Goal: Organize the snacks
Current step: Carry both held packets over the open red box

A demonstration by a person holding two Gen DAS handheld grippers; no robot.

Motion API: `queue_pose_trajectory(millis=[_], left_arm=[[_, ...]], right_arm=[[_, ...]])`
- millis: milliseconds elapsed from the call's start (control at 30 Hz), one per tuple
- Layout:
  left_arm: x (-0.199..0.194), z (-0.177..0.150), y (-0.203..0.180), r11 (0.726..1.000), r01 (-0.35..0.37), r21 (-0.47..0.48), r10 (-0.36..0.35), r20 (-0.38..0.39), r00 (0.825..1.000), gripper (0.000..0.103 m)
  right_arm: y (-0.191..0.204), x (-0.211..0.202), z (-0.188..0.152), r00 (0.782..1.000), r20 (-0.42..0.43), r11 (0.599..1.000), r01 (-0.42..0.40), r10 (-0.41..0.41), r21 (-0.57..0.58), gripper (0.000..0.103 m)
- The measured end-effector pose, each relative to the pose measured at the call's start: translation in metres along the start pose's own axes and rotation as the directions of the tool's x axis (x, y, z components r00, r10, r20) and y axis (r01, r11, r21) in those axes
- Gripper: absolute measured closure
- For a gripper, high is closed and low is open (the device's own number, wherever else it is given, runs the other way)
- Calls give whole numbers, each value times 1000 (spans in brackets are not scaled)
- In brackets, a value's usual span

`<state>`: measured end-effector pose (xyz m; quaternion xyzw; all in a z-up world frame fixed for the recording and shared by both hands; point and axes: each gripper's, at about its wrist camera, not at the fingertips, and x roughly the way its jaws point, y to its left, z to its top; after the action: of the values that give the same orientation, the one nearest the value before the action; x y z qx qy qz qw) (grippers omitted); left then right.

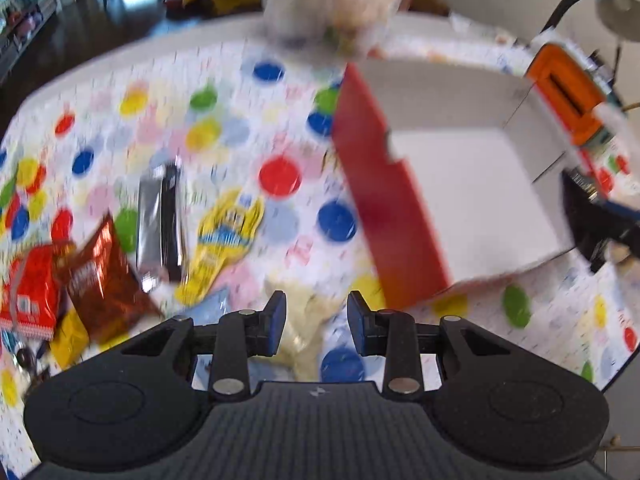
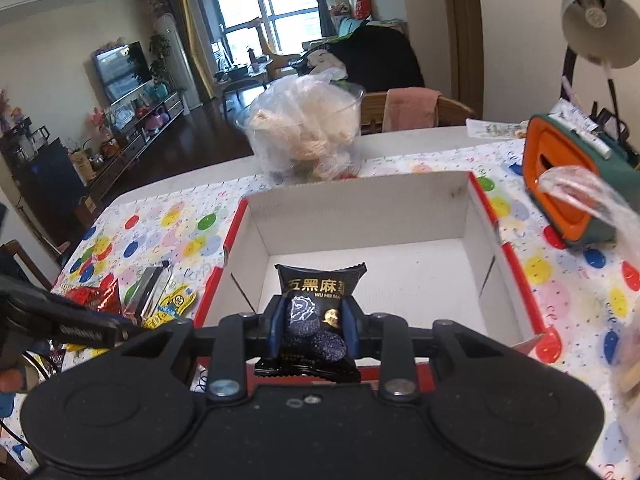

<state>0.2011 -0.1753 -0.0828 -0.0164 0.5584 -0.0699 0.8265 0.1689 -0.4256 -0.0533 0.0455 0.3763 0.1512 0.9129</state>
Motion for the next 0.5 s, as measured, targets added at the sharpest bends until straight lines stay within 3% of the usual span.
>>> queue_pose_trajectory(millis=[33, 100, 367, 500], left_arm=[[5, -2, 2, 1000, 3, -3, -3, -15, 1000, 64], [16, -4, 7, 1000, 5, -11, -5, -44, 999, 39], [50, -8, -1, 995, -61, 74, 68, -94, 993, 38], [59, -13, -2, 992, -86, 98, 95, -102, 990, 42]], right_arm=[[-1, 2, 0, 1000, -3, 1000, -5, 5, 2, 75], [-2, 5, 1, 1000, -4, 1000, -13, 13, 9, 75], [0, 15, 5, 1000, -10, 1000, -23, 23, 4, 74], [0, 19, 4, 1000, -17, 1000, -22, 22, 4, 74]])
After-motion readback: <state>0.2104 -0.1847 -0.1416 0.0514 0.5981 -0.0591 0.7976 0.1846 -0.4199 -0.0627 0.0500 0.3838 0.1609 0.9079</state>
